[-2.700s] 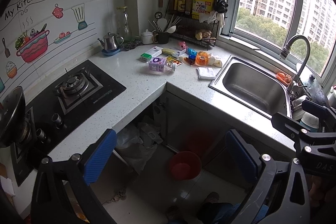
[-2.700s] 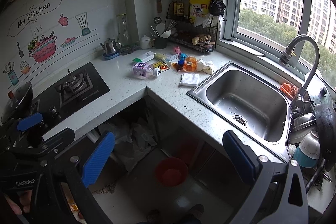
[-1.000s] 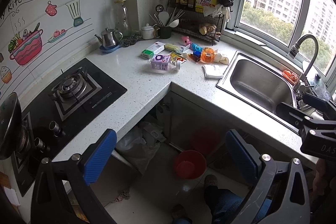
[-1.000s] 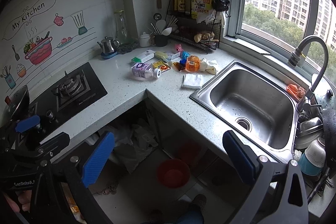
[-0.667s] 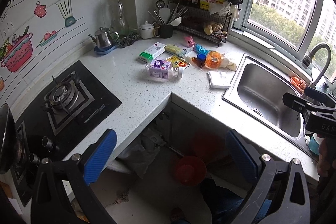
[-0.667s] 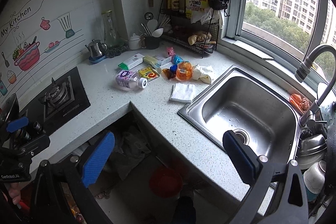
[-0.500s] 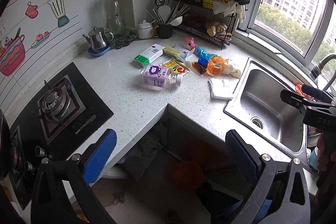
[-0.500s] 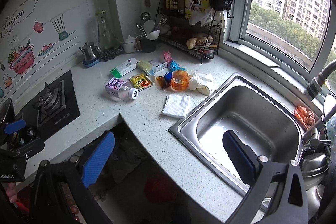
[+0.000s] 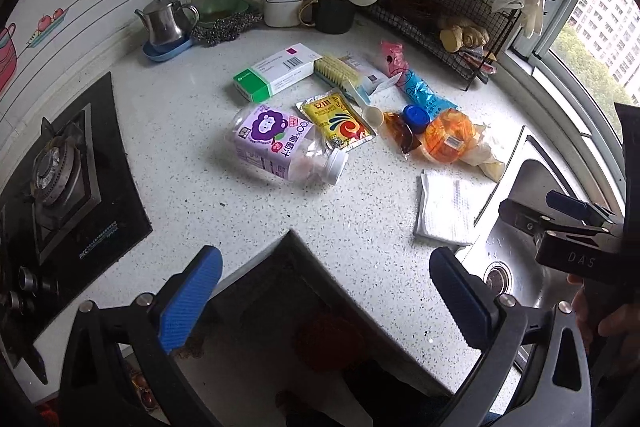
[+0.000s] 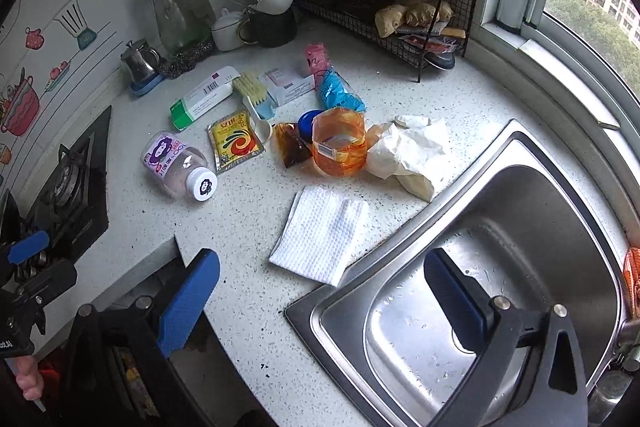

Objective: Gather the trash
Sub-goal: 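Grasp the white wet wipe with the right tool, then grasp the purple-labelled juice bottle with the left tool while the right tool holds the wipe, then carry the bottle and wipe down over the red trash bin with both tools, then open the left tool dropping the bottle while the right tool releases the wipe into the bin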

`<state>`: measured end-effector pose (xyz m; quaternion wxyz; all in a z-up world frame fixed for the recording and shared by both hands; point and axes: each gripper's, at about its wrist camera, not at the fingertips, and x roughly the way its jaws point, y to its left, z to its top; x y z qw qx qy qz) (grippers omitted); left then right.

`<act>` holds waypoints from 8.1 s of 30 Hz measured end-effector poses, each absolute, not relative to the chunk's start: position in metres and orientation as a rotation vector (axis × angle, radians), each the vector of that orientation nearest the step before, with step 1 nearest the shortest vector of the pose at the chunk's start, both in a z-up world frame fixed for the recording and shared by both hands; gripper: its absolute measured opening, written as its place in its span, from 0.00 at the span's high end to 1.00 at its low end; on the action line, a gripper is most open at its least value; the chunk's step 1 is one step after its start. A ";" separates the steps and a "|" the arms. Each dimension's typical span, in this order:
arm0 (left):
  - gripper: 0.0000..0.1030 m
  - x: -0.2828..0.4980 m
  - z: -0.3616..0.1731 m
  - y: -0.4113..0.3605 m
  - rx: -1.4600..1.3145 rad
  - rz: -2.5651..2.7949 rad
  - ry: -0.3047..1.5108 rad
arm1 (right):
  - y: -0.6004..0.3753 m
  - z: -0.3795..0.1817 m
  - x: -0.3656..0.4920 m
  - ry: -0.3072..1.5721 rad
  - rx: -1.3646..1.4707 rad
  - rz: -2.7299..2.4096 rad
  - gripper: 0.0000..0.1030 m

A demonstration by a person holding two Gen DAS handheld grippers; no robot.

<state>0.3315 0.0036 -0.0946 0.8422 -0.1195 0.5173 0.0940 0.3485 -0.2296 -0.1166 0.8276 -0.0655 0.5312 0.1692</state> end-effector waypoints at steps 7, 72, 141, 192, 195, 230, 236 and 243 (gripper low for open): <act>0.00 0.368 -0.147 0.015 -0.293 0.214 1.175 | -0.210 -0.180 0.390 1.266 -0.216 0.358 0.08; 0.23 0.483 -0.221 0.084 -0.700 0.666 1.207 | -0.205 -0.164 0.401 1.259 -0.304 0.628 0.88; 0.26 0.020 -0.167 0.036 -0.296 0.096 1.091 | -0.120 -0.139 0.068 1.152 -0.447 0.642 0.88; 0.31 0.176 -0.696 -0.013 -0.309 -0.060 1.428 | -0.188 -0.613 0.171 1.387 -0.397 0.428 0.88; 0.31 0.172 -0.689 -0.014 -0.287 -0.057 1.422 | -0.191 -0.609 0.170 1.386 -0.395 0.432 0.88; 0.00 0.140 -0.693 0.037 -0.340 0.096 1.407 | -0.143 -0.650 0.173 1.444 -0.475 0.604 0.71; 0.00 0.135 -0.694 0.039 -0.323 0.123 1.420 | -0.140 -0.651 0.167 1.383 -0.571 0.627 0.19; 0.00 0.125 -0.670 0.039 -0.326 0.140 1.408 | -0.145 -0.633 0.165 1.382 -0.581 0.606 0.12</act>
